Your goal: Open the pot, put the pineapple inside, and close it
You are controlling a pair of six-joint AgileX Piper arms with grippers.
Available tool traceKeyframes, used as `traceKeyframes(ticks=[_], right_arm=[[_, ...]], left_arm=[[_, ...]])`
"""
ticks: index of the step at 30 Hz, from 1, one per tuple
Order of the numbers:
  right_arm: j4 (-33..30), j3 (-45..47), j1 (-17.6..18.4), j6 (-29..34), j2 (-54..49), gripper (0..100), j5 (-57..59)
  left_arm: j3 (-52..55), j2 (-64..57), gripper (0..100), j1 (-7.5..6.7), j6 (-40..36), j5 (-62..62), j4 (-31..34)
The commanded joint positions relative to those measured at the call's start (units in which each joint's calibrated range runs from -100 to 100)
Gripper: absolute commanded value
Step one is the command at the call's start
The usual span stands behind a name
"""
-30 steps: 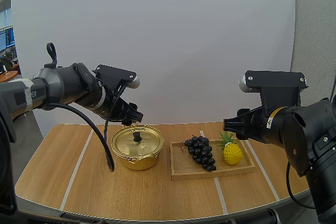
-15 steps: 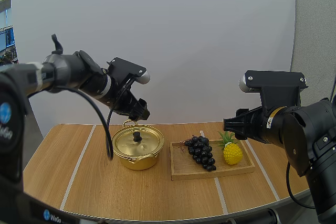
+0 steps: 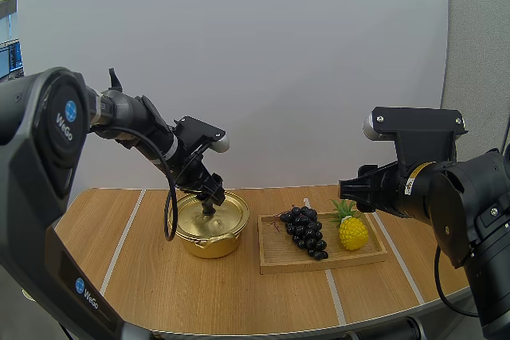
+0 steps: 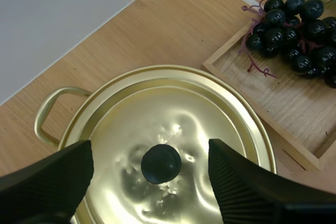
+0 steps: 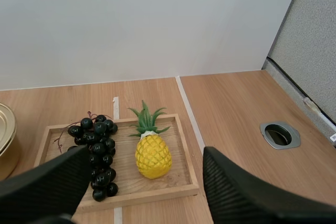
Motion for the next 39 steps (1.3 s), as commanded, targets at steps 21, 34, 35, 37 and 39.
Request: traceKeyframes(ticks=[21,34,35,37,39], right_arm=[[-0.6,-0.5,-0.3,-0.4,0.0,100,-0.4],[-0.7,-0.5,-0.3,-0.4,0.0,100,-0.4],[-0.8,-0.5,-0.3,-0.4,0.0,100,-0.4],[-0.8,-0.5,-0.3,-0.4,0.0,100,-0.4],[-0.8,-0.5,-0.3,-0.4,0.0,100,-0.4]], left_arm=[[-0.5,4.0,100,-2.67,-3.5,-6.3,6.4],[-0.5,4.0,3,-2.67,-4.2,-4.6,7.3],[-0.5,4.0,0,-2.67,-4.2,-4.1,7.3],[-0.5,4.0,0,-2.67,-4.2,-3.6,7.3],[-0.5,3.6,0,-2.67,-4.3,-3.0,7.3]])
